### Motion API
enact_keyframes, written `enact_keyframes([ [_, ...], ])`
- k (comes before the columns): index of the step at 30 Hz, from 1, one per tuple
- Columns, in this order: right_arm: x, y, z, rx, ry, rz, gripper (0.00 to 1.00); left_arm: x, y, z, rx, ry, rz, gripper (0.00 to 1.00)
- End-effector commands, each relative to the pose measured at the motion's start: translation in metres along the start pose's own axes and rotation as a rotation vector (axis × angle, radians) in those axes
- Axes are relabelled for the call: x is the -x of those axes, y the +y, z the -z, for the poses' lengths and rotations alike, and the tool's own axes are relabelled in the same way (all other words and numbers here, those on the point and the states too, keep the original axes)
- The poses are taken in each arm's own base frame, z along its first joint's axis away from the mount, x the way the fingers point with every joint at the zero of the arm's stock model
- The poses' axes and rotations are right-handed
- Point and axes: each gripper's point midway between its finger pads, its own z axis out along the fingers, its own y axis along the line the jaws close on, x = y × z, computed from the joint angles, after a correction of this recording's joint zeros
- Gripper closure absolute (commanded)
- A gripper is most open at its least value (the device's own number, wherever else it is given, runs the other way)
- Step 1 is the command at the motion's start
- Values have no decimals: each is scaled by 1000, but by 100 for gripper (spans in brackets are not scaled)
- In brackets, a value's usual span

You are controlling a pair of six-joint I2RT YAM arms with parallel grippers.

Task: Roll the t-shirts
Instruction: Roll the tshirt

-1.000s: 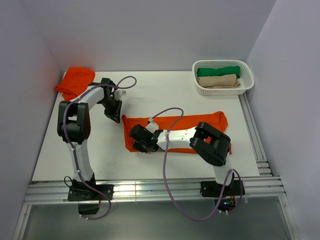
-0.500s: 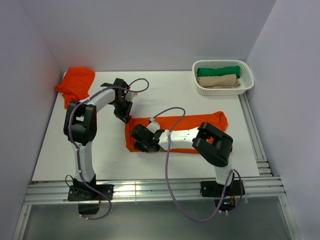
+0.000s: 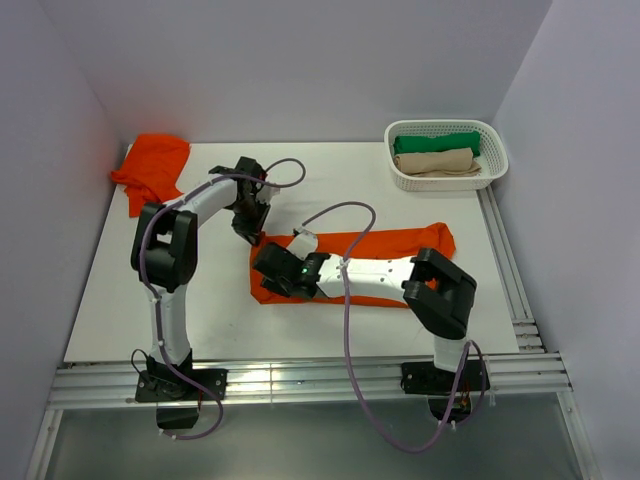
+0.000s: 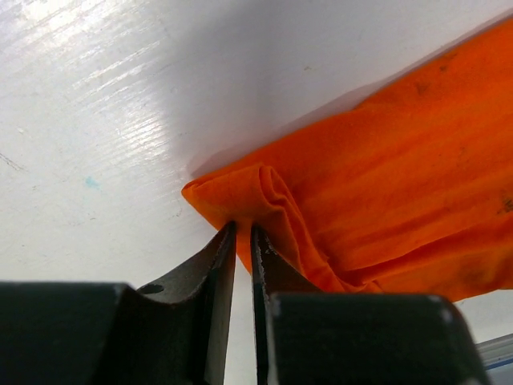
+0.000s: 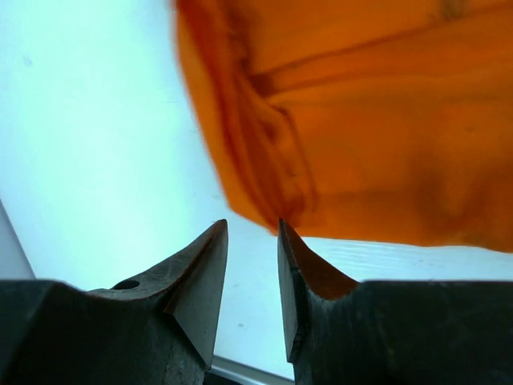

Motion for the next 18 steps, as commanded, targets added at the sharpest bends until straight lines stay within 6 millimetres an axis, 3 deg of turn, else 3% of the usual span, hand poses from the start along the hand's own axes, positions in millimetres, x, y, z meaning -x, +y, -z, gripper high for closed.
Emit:
enact_keyframes([
  [1, 20, 24, 9, 1, -79, 75, 60, 17, -5, 14, 19, -54, -21, 81],
  [5, 22, 33, -1, -50, -93, 163, 62, 19, -9, 14, 26, -52, -31, 81],
  [9, 15, 29, -18, -93, -76, 207, 66, 19, -10, 14, 27, -50, -32, 81],
  [18, -4, -9, -35, -217, -21, 210, 78, 18, -10, 13, 30, -47, -33, 80],
])
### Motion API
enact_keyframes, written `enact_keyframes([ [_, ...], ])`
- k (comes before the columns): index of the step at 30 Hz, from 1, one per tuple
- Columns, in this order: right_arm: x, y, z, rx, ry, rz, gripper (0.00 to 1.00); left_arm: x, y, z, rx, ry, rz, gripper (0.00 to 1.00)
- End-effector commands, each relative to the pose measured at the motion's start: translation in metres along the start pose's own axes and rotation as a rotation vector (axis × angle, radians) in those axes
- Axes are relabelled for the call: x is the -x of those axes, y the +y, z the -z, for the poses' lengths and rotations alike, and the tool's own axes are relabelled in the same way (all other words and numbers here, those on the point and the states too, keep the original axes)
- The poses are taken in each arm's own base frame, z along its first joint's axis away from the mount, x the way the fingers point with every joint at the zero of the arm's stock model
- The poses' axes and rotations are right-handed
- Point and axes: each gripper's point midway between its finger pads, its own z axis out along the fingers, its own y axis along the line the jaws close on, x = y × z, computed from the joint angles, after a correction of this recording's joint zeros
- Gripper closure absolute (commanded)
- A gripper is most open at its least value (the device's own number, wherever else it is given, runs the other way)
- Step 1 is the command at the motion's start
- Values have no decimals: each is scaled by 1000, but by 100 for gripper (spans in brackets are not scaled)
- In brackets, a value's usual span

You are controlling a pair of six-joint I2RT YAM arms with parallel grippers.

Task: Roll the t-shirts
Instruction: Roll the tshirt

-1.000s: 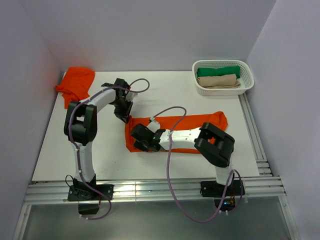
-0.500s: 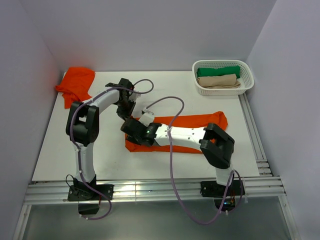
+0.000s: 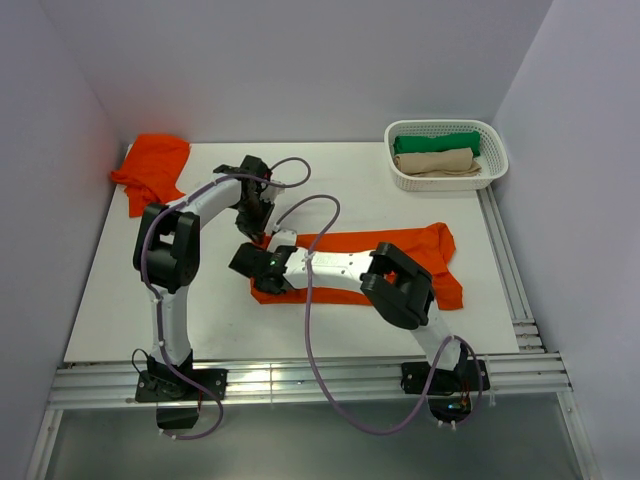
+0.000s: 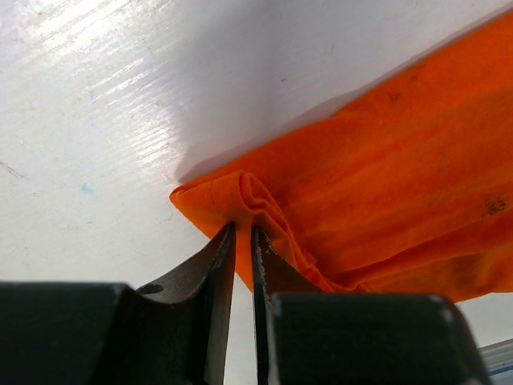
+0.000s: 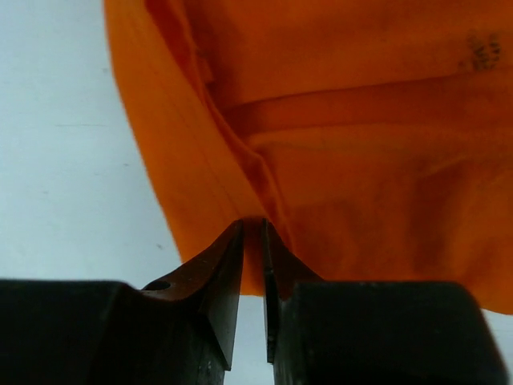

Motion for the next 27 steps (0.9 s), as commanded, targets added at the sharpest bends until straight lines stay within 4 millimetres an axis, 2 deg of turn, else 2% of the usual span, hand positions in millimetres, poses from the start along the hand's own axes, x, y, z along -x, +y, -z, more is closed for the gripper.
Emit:
enact_keyframes([
  [1, -1, -8, 6, -22, 3, -8, 79, 11, 0, 9, 13, -32, -2, 80],
  [6, -18, 6, 9, 48, 53, 6, 82, 13, -1, 8, 9, -35, 3, 80],
  [8, -23, 11, 9, 60, 64, 15, 82, 16, -1, 10, 10, -43, 6, 76],
  [9, -25, 11, 7, 59, 69, 16, 82, 19, -2, 13, 10, -55, 6, 70],
  [12, -30, 8, 5, 53, 81, 11, 84, 30, -2, 27, 11, -96, 2, 63],
  [13, -30, 7, 4, 52, 85, 8, 85, 34, -3, 34, 7, -115, 2, 58],
  [17, -35, 10, 5, 84, 101, -13, 90, 53, 4, 58, -2, -169, 23, 52],
  [22, -35, 9, 4, 95, 106, -48, 97, 42, 17, 66, -54, -146, 77, 48],
  [27, -27, 6, 8, 120, 93, -81, 97, 8, 33, 51, -105, -88, 111, 43],
])
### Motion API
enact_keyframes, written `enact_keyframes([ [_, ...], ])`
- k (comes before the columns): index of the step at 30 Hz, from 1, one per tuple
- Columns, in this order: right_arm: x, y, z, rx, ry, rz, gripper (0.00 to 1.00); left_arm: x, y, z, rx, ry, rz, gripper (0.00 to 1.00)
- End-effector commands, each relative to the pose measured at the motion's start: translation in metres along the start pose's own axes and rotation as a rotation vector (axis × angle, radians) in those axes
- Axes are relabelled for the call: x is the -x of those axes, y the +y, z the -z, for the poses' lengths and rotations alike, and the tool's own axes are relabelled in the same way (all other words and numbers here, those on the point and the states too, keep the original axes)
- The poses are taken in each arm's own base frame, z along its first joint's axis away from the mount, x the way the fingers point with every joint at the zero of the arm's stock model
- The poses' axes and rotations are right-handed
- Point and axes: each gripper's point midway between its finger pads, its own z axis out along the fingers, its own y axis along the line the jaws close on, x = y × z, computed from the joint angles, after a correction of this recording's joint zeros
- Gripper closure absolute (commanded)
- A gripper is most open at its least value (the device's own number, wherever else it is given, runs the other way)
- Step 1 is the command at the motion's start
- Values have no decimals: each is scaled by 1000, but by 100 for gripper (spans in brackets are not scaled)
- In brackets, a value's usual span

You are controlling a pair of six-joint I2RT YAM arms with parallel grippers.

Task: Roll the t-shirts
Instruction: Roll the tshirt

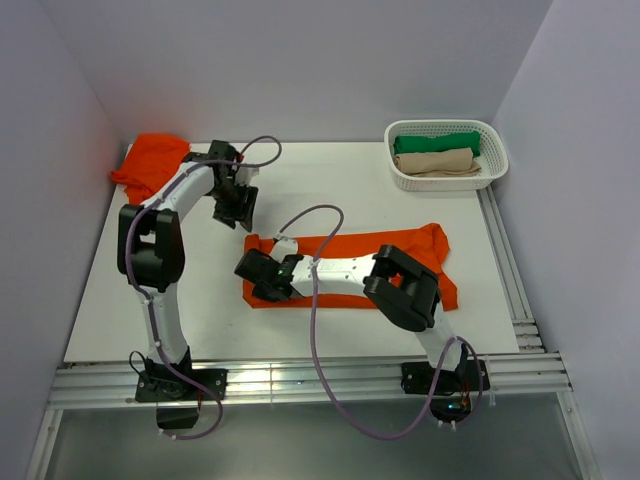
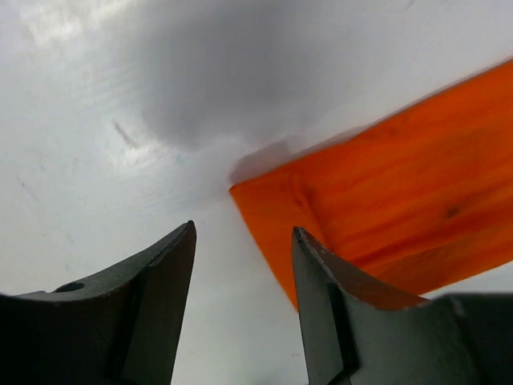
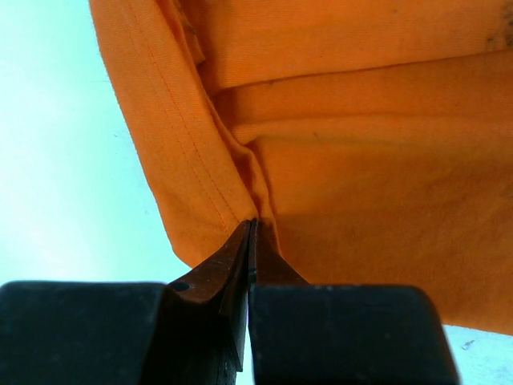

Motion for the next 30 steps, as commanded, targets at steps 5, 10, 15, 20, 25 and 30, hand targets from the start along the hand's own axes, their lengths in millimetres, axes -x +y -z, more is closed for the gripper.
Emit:
enact_keyframes([
  [5, 4, -3, 11, 12, 11, -21, 97, -39, -1, -4, -176, 61, 63, 38],
  [10, 3, -2, 11, 15, 14, -21, 98, -48, -10, -18, -257, 81, 94, 37],
  [15, 5, -1, 12, 22, 7, -20, 98, -56, -12, -35, -286, 113, 143, 45],
  [20, 11, -1, 17, 4, -16, 0, 93, -61, -9, -47, -276, 136, 165, 61],
  [25, 28, -1, 33, -46, -80, 20, 73, -56, -5, -40, -238, 117, 156, 87],
  [30, 35, 8, 51, -61, -139, 41, 54, -51, -6, -28, -185, 99, 127, 98],
])
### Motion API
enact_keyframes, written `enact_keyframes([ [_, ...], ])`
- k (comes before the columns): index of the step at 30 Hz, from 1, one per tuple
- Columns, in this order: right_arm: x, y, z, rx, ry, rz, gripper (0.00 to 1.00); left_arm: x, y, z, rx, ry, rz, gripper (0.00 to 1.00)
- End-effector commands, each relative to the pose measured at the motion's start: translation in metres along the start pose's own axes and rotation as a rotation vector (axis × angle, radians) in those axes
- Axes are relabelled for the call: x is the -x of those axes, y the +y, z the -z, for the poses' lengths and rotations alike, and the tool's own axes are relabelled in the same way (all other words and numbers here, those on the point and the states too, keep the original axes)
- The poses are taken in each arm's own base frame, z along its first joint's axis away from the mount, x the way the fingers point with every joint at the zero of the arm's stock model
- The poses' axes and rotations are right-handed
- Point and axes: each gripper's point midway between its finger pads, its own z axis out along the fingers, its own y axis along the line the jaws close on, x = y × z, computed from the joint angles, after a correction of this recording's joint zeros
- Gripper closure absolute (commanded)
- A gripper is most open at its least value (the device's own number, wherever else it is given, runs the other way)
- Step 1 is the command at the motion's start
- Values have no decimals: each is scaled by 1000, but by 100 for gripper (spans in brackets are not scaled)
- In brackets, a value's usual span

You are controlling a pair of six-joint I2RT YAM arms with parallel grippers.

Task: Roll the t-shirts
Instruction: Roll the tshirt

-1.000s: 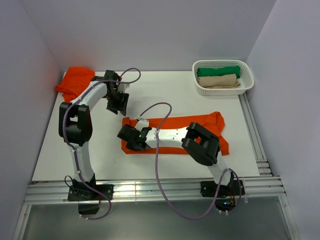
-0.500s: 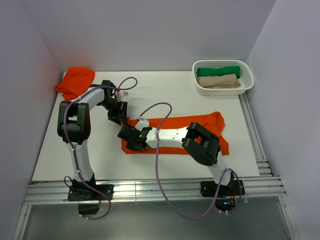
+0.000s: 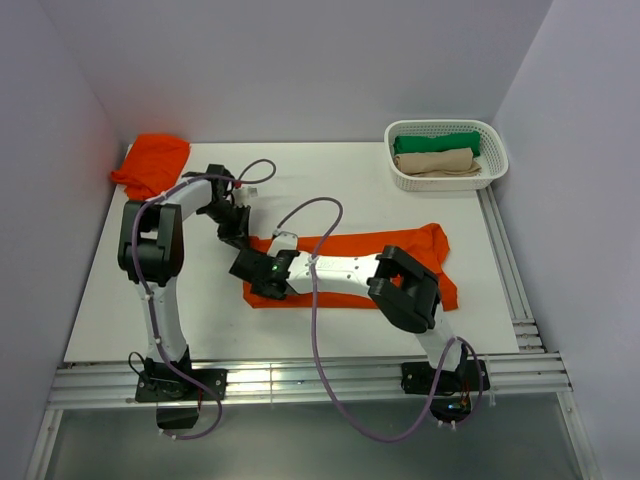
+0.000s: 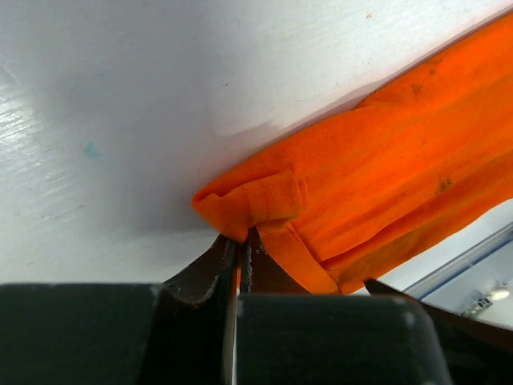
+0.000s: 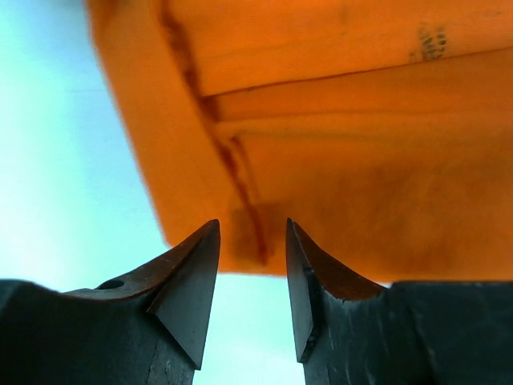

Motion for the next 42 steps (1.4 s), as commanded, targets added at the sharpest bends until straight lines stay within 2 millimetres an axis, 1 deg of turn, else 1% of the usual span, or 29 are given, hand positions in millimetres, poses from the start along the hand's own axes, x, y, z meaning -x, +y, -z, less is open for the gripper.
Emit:
enact_keyframes([
  [1, 28, 22, 41, 30, -106, 2, 54, 9, -8, 17, 62, -50, -54, 99],
  [3, 27, 25, 42, 25, -114, 20, 54, 9, -11, 21, 82, -51, -62, 100],
  [4, 29, 32, 46, 33, -117, 30, 54, 9, -14, 21, 89, -51, -75, 100],
  [6, 27, 34, 39, 14, -127, 55, 54, 9, -16, 23, 106, -51, -86, 100],
  [7, 29, 42, 43, 24, -130, 60, 53, 9, -20, 23, 114, -50, -100, 100],
  [8, 24, 42, 33, 5, -127, 75, 53, 8, -22, 23, 119, -44, -104, 100],
  [9, 26, 50, 36, 19, -128, 78, 53, 10, -24, 24, 122, -45, -111, 100],
  [10, 26, 49, 32, 7, -129, 87, 53, 9, -27, 23, 129, -42, -121, 100],
  [11, 21, 48, 22, -12, -124, 100, 53, 10, -28, 24, 133, -43, -127, 100],
  [12, 22, 54, 23, -2, -124, 106, 53, 9, -29, 24, 137, -40, -131, 100],
  [13, 21, 53, 20, -11, -123, 115, 53, 11, -33, 24, 141, -46, -102, 100],
  [15, 16, 55, 11, -18, -111, 134, 52, 11, -37, 25, 147, -44, -111, 100],
  [18, 11, 51, 4, -53, -105, 155, 51, 11, -39, 25, 159, -41, -119, 100],
  [23, 6, 43, -1, -94, -94, 168, 50, 11, -38, 23, 173, -41, -118, 100],
  [32, -23, 42, -15, -87, -18, 208, 45, 12, -39, 22, 187, -36, -121, 100],
  [35, -28, 43, -17, -84, -5, 220, 44, 13, -39, 22, 195, -37, -122, 99],
  [38, -34, 43, -18, -79, 10, 224, 48, 14, -38, 21, 200, -36, -123, 99],
  [39, -36, 43, -19, -75, 18, 221, 54, 14, -38, 22, 203, -36, -122, 100],
  [40, -37, 41, -21, -81, 23, 223, 56, 15, -38, 22, 203, -37, -124, 99],
  [41, -38, 41, -22, -77, 29, 218, 63, 15, -38, 22, 204, -37, -124, 99],
  [42, -39, 41, -22, -76, 32, 217, 68, 16, -38, 22, 207, -42, -125, 99],
])
